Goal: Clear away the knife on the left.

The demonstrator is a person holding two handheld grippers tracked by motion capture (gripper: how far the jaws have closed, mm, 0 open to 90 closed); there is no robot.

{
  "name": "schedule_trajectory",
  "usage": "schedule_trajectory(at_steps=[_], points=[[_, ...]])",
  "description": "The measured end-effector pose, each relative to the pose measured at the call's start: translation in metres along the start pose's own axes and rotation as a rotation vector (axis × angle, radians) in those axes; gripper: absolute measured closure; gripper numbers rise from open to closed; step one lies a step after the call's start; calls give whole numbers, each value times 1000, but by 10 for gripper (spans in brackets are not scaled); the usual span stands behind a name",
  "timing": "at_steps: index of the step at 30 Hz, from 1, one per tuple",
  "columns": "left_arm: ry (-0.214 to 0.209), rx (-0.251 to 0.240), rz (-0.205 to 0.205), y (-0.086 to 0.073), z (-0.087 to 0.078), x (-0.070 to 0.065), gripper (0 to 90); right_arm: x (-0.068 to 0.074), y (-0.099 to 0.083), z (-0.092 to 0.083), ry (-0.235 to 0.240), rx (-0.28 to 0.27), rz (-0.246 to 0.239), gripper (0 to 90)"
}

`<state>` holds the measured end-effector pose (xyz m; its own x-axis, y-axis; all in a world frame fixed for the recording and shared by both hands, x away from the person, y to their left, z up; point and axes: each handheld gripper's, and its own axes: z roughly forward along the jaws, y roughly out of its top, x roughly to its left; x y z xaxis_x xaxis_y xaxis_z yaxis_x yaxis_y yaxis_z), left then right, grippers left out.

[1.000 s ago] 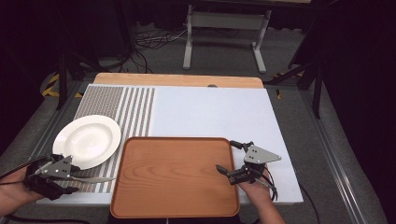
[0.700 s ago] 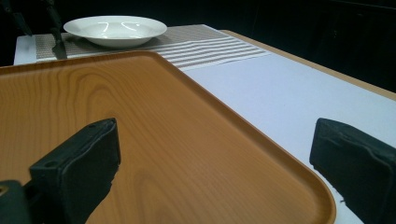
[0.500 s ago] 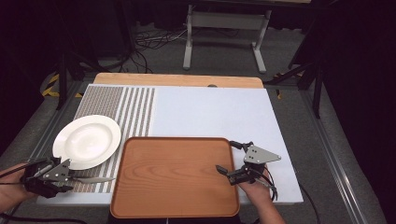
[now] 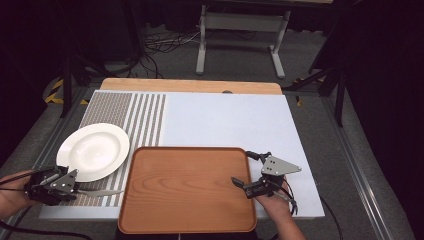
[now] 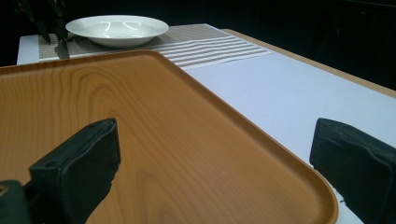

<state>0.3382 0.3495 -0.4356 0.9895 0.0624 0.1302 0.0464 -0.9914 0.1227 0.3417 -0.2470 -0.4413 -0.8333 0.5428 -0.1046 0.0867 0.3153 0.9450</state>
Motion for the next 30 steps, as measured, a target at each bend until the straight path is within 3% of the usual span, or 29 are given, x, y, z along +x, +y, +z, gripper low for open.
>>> schedule_trajectory(at_steps=[4, 7, 13, 18, 30], points=[[-47, 2, 2, 0, 1, 6, 654, 0, 0, 0, 1, 1, 0, 23], [-84, 9, 26, 1, 1, 10, 698, -1, 0, -1, 3, -2, 0, 23], [-117, 7, 37, 1, 2, 15, 742, 0, 0, 0, 7, -1, -1, 24], [-112, 22, 69, 3, 2, 16, 774, 0, 0, -1, 8, -2, -3, 24], [-99, 22, 80, 3, 2, 13, 799, 0, 1, -2, 10, -6, -9, 24]])
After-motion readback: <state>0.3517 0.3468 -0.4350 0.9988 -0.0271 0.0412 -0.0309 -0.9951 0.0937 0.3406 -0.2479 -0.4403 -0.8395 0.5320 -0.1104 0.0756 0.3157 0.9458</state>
